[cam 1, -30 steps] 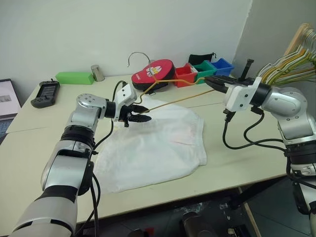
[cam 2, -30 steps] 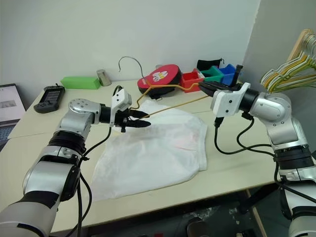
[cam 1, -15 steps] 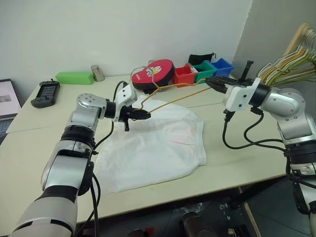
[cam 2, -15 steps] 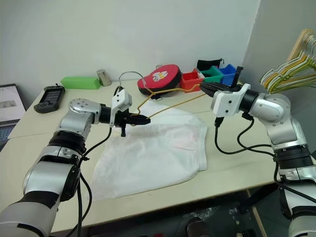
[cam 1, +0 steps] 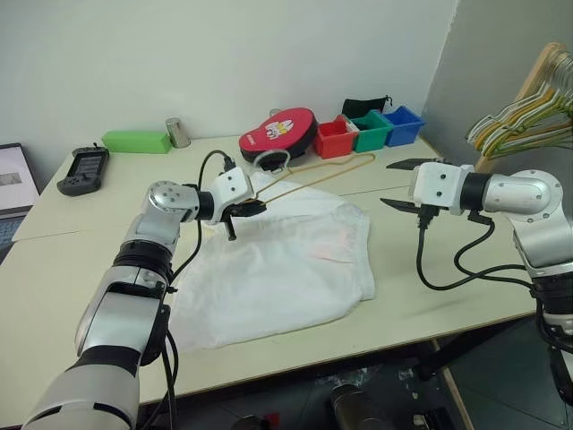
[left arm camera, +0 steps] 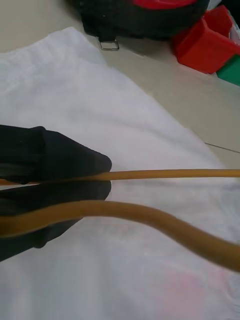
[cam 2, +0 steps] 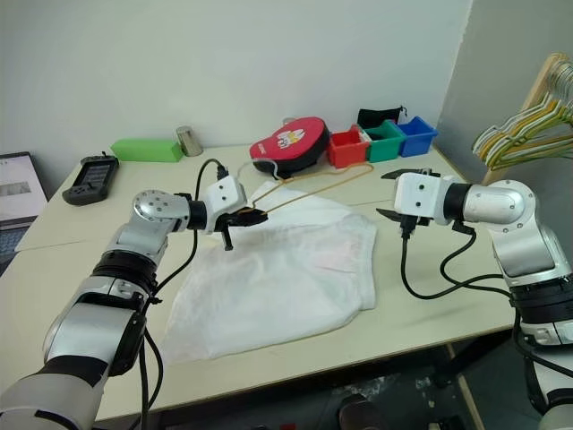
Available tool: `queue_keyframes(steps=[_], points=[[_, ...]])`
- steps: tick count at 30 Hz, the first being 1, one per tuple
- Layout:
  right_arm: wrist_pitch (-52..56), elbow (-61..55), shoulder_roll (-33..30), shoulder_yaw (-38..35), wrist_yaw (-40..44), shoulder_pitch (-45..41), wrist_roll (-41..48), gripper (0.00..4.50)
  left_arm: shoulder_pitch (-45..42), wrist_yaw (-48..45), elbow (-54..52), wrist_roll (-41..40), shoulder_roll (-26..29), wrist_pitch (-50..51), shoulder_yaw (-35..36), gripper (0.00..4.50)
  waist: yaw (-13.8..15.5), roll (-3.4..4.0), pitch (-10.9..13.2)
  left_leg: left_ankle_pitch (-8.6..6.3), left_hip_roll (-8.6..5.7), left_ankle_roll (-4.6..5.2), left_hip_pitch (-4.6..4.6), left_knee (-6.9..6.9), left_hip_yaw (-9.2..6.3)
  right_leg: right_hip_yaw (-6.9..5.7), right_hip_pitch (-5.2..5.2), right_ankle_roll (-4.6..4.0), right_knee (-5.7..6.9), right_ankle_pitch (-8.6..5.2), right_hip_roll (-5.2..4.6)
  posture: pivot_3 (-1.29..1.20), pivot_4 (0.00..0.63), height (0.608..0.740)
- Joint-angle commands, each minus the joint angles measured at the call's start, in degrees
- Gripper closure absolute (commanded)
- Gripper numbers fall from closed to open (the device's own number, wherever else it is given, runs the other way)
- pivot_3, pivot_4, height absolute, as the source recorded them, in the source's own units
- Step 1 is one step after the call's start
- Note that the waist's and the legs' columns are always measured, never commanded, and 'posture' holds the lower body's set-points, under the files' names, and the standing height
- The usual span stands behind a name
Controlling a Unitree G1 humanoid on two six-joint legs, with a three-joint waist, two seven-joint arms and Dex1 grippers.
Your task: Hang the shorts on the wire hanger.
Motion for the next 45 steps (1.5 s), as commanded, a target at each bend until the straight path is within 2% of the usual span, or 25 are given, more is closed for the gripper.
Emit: queue_keyframes(steps=[1,9,13,20,26,29,42,45], points=[[6.3,-3.6,-0.3,-1.1,1.2,-3.2,1.2,0.71,0.2,3.6,-4.7,3.3,0.9,-5.1,-1.7,4.50,0.0,0.00,0.0,0.00,-0.02,0.00,0.02,0.01,0.01,0.01,-0.01,0.01,0.06,-0.01,0.00,-0.22,0.011,0.740],[9.7,-1.0,0.9,3.7,-0.1,-3.5,-4.7,0.71,1.5,6.6,-10.7,4.1,-0.9,-5.7,-2.5,4.50,0.0,-0.01,0.0,0.02,-0.02,0.00,0.17,0.05,0.08,0.08,-0.02,0.21,0.34,-0.13,0.01,-0.20,0.004,0.740],[7.2,2.9,1.6,6.6,-1.9,-4.9,-9.0,0.71,2.6,6.6,-13.6,5.2,-0.9,-5.9,-3.6,4.50,0.0,-0.01,0.0,0.02,-0.03,0.01,0.18,0.07,0.10,0.11,-0.02,0.21,0.36,-0.13,0.01,-0.20,0.009,0.740],[3.6,6.6,3.0,8.7,-3.8,-8.2,-13.8,0.71,2.5,6.7,-14.0,6.3,-0.4,-5.9,-4.5,4.50,-0.1,-0.01,0.0,0.03,-0.03,0.01,0.30,0.06,0.12,0.13,-0.02,0.24,0.50,-0.15,0.03,-0.20,0.014,0.740],[3.1,5.7,2.8,8.5,-2.2,-8.2,-14.1,0.71,1.8,8.4,-12.3,8.4,0.2,-6.6,-5.3,4.50,0.0,-0.01,0.0,0.02,-0.03,0.01,0.30,0.06,0.12,0.13,-0.01,0.26,0.49,-0.16,0.03,-0.20,0.015,0.740],[2.0,5.3,2.4,9.0,-1.5,-7.8,-14.6,1.18,1.3,9.0,-11.2,8.9,0.0,-6.9,-5.5,4.50,-0.1,-0.01,0.0,0.03,-0.02,0.01,0.31,0.06,0.11,0.13,-0.01,0.25,0.51,-0.16,0.03,-0.20,0.018,0.740],[-1.6,7.0,1.4,9.7,-1.8,-7.3,-17.4,4.37,0.2,9.8,-9.8,9.3,-0.5,-8.0,-5.7,4.50,-0.1,-0.01,0.0,0.03,-0.02,0.01,0.31,0.05,0.11,0.12,-0.01,0.27,0.52,-0.17,0.03,-0.20,0.012,0.740],[-2.2,7.8,1.4,9.9,-2.2,-7.3,-18.0,4.46,0.2,9.8,-10.2,9.1,-0.6,-7.9,-5.7,4.50,-0.1,-0.01,0.0,0.03,-0.03,0.01,0.31,0.05,0.12,0.13,-0.01,0.27,0.52,-0.17,0.02,-0.20,0.009,0.740]])
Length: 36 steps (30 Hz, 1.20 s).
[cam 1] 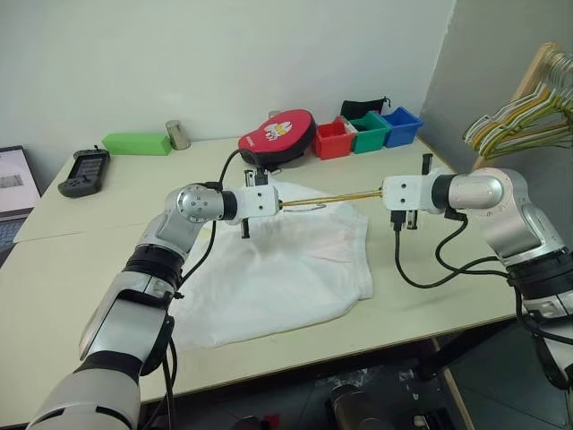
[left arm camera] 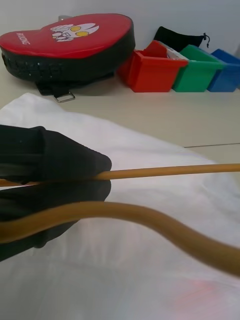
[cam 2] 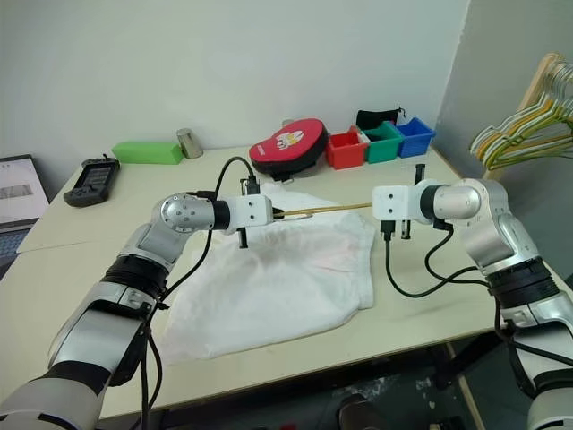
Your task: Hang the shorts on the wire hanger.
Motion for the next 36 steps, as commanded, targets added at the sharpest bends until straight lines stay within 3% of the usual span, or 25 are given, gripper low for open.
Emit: queue_keyframes(steps=[1,8,13,22,30,33,36], points=[[-1.0,0.4,-0.6,-1.1,-0.9,-1.1,-1.1,4.46,-1.4,0.0,-1.4,-0.2,0.0,-0.7,0.0,4.50,0.0,0.00,0.0,0.00,-0.01,0.00,0.00,0.00,0.00,0.00,0.00,0.00,0.00,0.00,0.00,-0.20,0.009,0.740],[-1.4,1.7,-0.4,-1.1,-0.6,-1.5,-1.6,4.46,-1.6,1.5,-1.0,0.2,0.0,-1.4,0.2,4.50,0.0,0.00,0.0,0.00,0.00,0.00,0.01,0.00,-0.01,0.00,0.00,-0.01,0.01,0.01,0.00,-0.19,0.008,0.740],[-0.1,1.3,-0.7,-1.7,0.5,-0.8,-0.6,4.50,-1.4,-1.5,-1.6,-3.3,0.0,-1.9,1.6,3.34,0.0,0.00,0.0,0.00,0.00,0.00,0.01,0.00,-0.01,0.00,0.00,-0.02,0.01,0.01,0.00,-0.19,0.012,0.740],[2.8,0.5,-0.9,-2.8,1.0,1.3,0.9,4.50,-1.3,-5.5,-4.6,-11.8,0.4,-0.2,5.7,1.69,0.0,0.00,0.0,0.00,0.01,0.00,0.00,0.00,0.00,0.00,0.00,0.00,0.01,0.00,0.00,-0.19,0.023,0.740],[12.6,3.5,-5.3,-9.6,5.7,6.5,8.5,4.50,5.2,-15.0,-17.6,-25.0,4.2,19.4,11.6,0.05,0.0,0.01,0.0,0.00,0.02,0.00,0.02,-0.02,0.00,0.01,0.00,0.00,0.02,-0.01,0.02,-0.19,0.032,0.740],[15.4,4.1,-7.2,-11.0,7.4,7.7,10.3,4.50,7.7,-14.3,-22.2,-26.9,4.5,24.5,12.7,0.05,0.2,0.01,0.0,0.00,0.02,0.00,0.06,-0.01,-0.02,-0.01,0.05,0.01,0.02,-0.02,0.01,-0.19,0.035,0.740],[26.6,1.3,-11.1,-13.6,14.7,13.5,16.3,4.50,13.5,-10.9,-31.7,-30.7,2.9,32.7,14.1,0.05,0.3,-0.01,0.0,0.01,0.03,0.01,0.08,0.00,-0.02,0.00,0.09,0.03,0.01,-0.03,0.02,-0.19,0.039,0.740]])
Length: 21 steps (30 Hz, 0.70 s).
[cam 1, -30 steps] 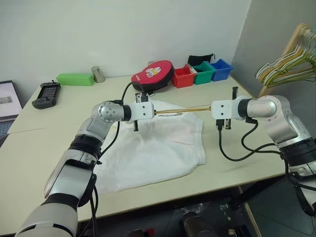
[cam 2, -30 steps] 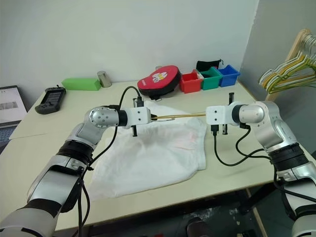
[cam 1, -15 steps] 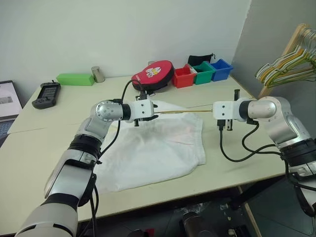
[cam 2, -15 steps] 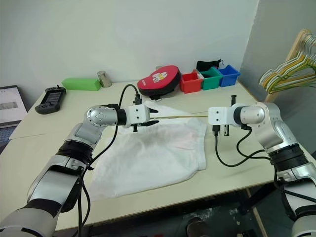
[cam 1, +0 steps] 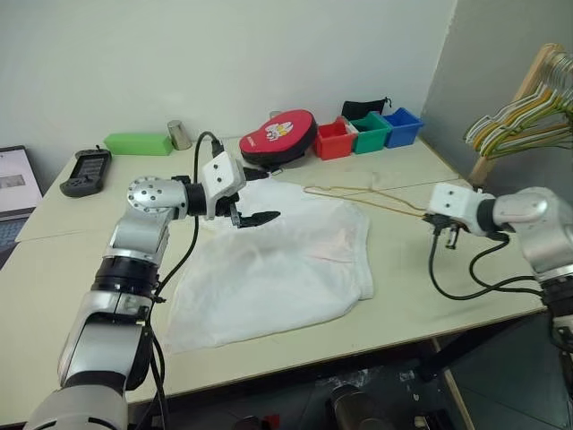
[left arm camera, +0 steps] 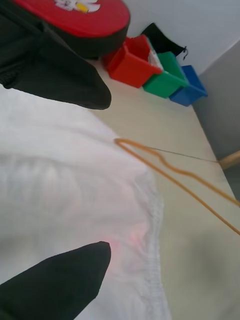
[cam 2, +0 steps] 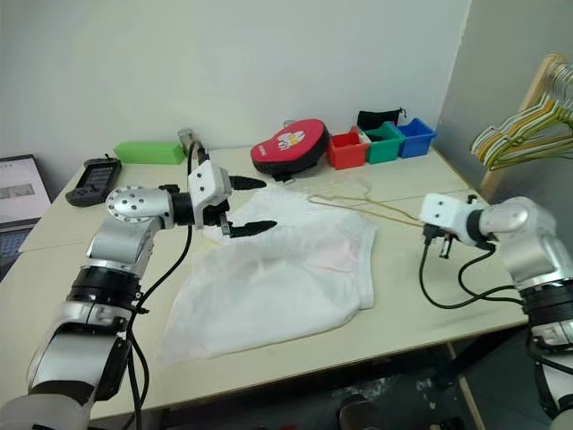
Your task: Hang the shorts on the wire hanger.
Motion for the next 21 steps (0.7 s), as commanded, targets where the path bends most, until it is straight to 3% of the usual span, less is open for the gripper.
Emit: queue_keyframes(steps=[1,3,7,11,15,21], points=[[19.9,-5.6,-5.6,-5.6,11.2,7.4,11.2,4.50,6.8,4.6,-15.3,-6.7,-1.6,10.8,3.2,0.05,0.1,-0.01,0.0,0.00,0.01,0.00,0.01,-0.02,-0.01,-0.01,0.02,0.00,-0.04,-0.01,0.01,-0.19,0.040,0.740],[32.5,-8.9,-8.6,-7.8,16.6,11.6,18.0,4.50,11.6,6.4,-22.6,-8.6,-2.0,15.2,3.1,0.05,0.3,0.00,0.0,-0.01,0.04,0.00,0.06,-0.06,-0.04,-0.04,0.12,0.03,-0.09,-0.06,0.00,-0.19,0.039,0.740],[38.2,-11.1,-16.7,-9.6,22.1,22.7,23.0,4.50,18.7,8.9,-30.4,-7.8,-1.5,18.3,1.4,0.05,0.6,0.00,0.0,-0.02,0.02,0.01,0.01,-0.06,-0.03,-0.03,0.07,0.05,-0.08,-0.09,-0.01,-0.18,0.039,0.740],[47.6,-10.7,-20.4,-10.9,24.7,25.6,29.9,4.50,20.9,11.3,-34.4,-9.1,-2.1,21.4,1.9,0.05,0.1,-0.13,0.1,0.00,0.01,0.02,0.30,0.03,0.09,0.10,0.33,-0.01,-0.11,-0.12,0.05,-0.17,0.035,0.740],[51.1,-9.3,-21.5,-11.3,24.2,26.3,33.9,4.50,22.0,12.4,-36.0,-9.7,-1.8,22.7,2.1,0.05,-0.1,-0.11,0.0,-0.02,-0.01,-0.01,1.19,-0.09,0.16,0.11,1.17,-0.61,-0.30,-0.46,0.08,-0.17,0.031,0.740],[54.2,-7.7,-16.6,-10.0,19.6,24.0,37.1,4.50,23.3,12.9,-36.7,-9.7,-1.4,22.8,1.8,0.05,0.1,-0.15,0.0,-0.10,-0.03,-0.11,0.95,-0.25,0.24,0.05,0.94,-0.33,-0.43,-0.35,0.24,-0.16,0.031,0.740]])
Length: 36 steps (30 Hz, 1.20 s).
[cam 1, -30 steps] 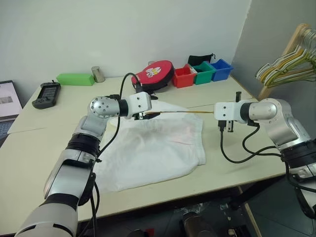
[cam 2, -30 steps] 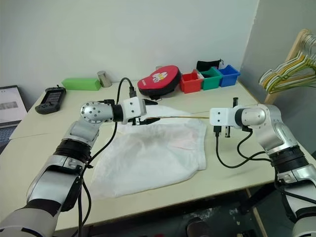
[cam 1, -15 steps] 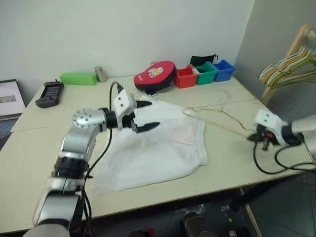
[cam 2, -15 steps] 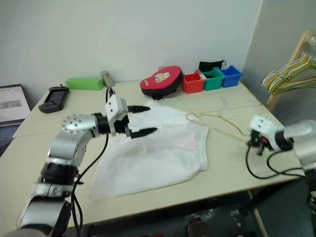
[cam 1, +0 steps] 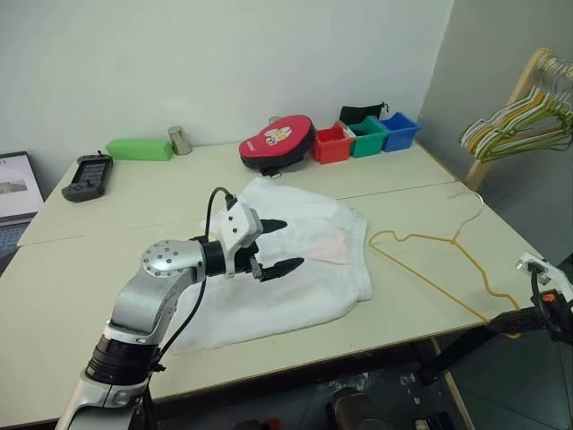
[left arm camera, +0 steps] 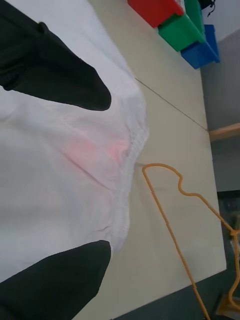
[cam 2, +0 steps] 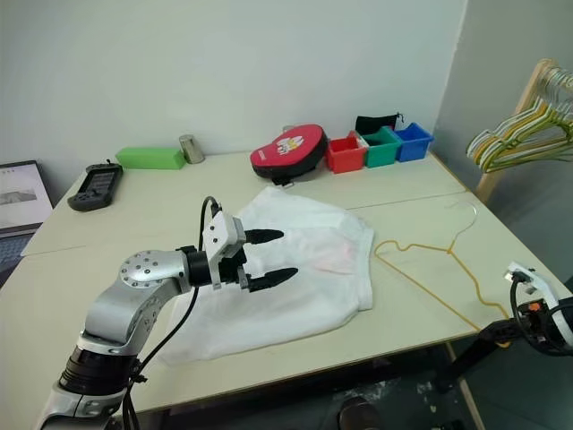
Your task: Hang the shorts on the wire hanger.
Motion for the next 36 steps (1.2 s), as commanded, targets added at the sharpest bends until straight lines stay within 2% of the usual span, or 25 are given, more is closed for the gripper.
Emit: queue_keyframes(steps=[1,4,18,24,33,36], points=[[1.7,-0.9,2.7,0.1,-2.8,-2.6,2.4,4.50,-0.5,0.3,-2.0,-1.2,0.5,-0.1,1.2,0.05,0.0,-0.02,0.0,-0.02,0.00,-0.03,-0.01,0.01,-0.02,0.01,-0.01,0.01,-0.01,0.00,0.02,-0.16,0.031,0.740],[3.1,0.1,4.8,0.4,-5.0,-4.3,3.3,4.50,-0.7,0.4,-1.9,-1.2,0.6,0.1,1.2,0.05,0.1,-0.02,0.0,-0.03,0.00,-0.04,-0.02,0.02,0.00,0.06,-0.02,0.02,-0.04,0.01,0.01,-0.16,0.031,0.740],[2.1,7.0,6.5,0.5,-9.0,-5.2,4.8,4.50,0.0,0.6,-2.3,-1.4,2.0,0.2,1.4,0.05,1.3,-0.05,0.1,-0.15,0.03,0.10,-0.26,0.01,0.23,0.12,-0.07,0.12,-0.45,0.07,-0.02,-0.14,0.049,0.740],[3.7,4.2,6.7,0.2,-8.1,-4.1,7.3,4.50,0.3,0.4,-2.1,-1.5,2.5,0.0,1.5,0.05,2.1,-0.05,0.1,-0.15,0.03,0.09,-0.29,0.01,0.29,0.10,-0.07,0.12,-0.46,0.07,0.00,-0.14,0.046,0.740],[7.6,-4.5,5.6,-2.2,-5.2,-1.3,16.1,4.50,0.5,0.4,-2.3,-1.8,2.9,0.1,1.5,0.05,3.1,-0.05,0.1,-0.15,0.04,0.09,-0.44,0.02,0.30,0.06,-0.20,0.12,-0.49,0.07,0.00,-0.13,0.040,0.740],[9.2,-5.2,7.5,-1.8,-7.7,-1.5,17.1,4.50,0.3,0.4,-2.0,-1.7,2.9,-0.1,1.3,0.05,3.2,-0.05,0.1,-0.15,0.05,0.09,-0.49,0.03,0.28,0.04,-0.20,0.12,-0.54,0.07,-0.01,-0.13,0.041,0.740]])
